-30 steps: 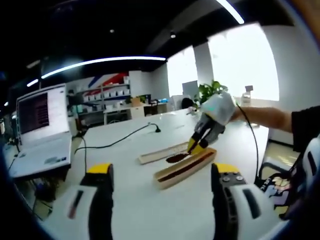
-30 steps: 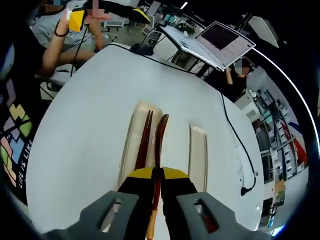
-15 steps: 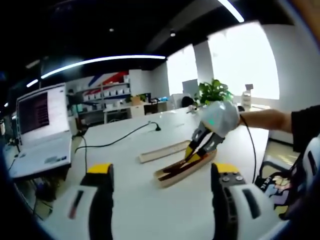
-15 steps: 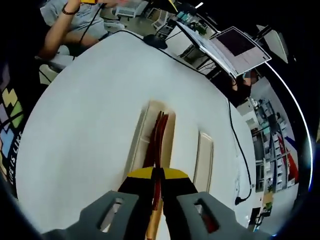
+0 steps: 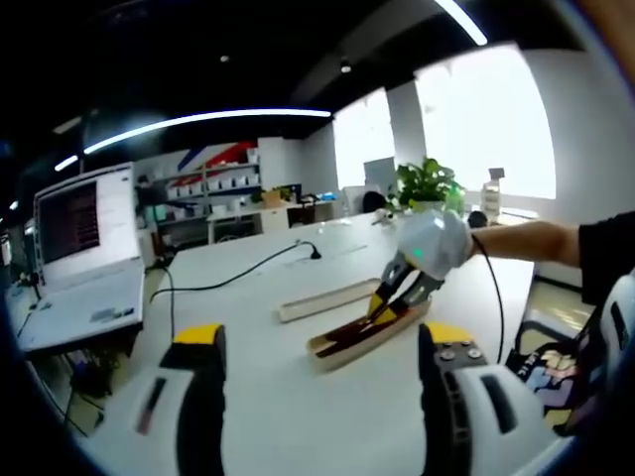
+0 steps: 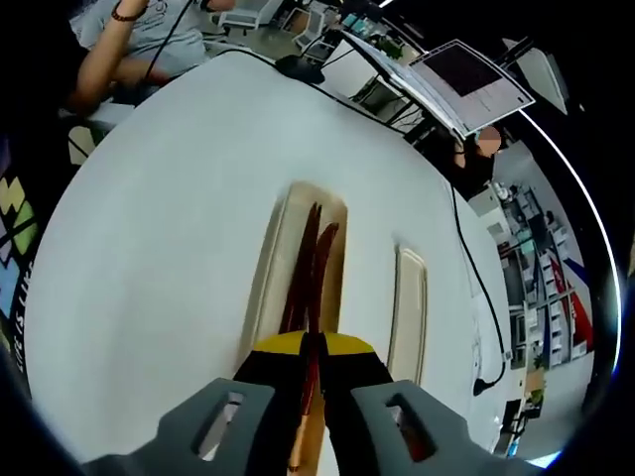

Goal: Arrange the utensils inside the cutlery case until each visible utensil rests in its matching compartment.

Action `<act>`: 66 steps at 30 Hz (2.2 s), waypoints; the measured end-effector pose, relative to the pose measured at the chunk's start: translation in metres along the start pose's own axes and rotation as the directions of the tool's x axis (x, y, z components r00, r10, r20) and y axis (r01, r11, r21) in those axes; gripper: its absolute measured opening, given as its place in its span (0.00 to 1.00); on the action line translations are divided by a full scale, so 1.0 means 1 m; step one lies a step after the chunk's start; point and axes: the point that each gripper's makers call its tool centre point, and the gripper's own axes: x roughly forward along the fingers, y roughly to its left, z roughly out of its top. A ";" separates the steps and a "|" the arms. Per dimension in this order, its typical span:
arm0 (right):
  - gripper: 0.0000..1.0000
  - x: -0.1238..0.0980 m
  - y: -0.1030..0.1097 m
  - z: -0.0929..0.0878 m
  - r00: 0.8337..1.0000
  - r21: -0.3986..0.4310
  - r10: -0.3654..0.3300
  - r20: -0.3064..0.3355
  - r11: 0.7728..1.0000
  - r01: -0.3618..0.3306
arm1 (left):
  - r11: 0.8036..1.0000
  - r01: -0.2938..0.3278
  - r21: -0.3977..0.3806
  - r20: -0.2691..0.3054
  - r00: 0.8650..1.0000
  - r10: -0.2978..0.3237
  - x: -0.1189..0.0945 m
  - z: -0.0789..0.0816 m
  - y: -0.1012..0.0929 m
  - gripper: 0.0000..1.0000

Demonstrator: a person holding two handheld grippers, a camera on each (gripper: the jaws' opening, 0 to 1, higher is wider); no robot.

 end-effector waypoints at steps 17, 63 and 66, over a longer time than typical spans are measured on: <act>0.05 -0.027 -0.014 0.009 0.990 0.200 0.044 0.137 0.977 -0.071 | 1.000 0.004 0.003 -0.009 1.000 -0.004 0.001 -0.003 -0.001 0.83; 0.05 -0.006 -0.016 0.045 0.960 0.341 0.074 0.269 0.925 -0.167 | 1.000 -0.001 0.002 -0.024 1.000 0.001 0.000 -0.007 0.001 0.83; 0.05 -0.013 -0.031 0.035 0.965 0.363 0.034 0.261 0.923 -0.130 | 1.000 0.001 0.003 -0.023 1.000 -0.001 0.000 -0.007 0.000 0.83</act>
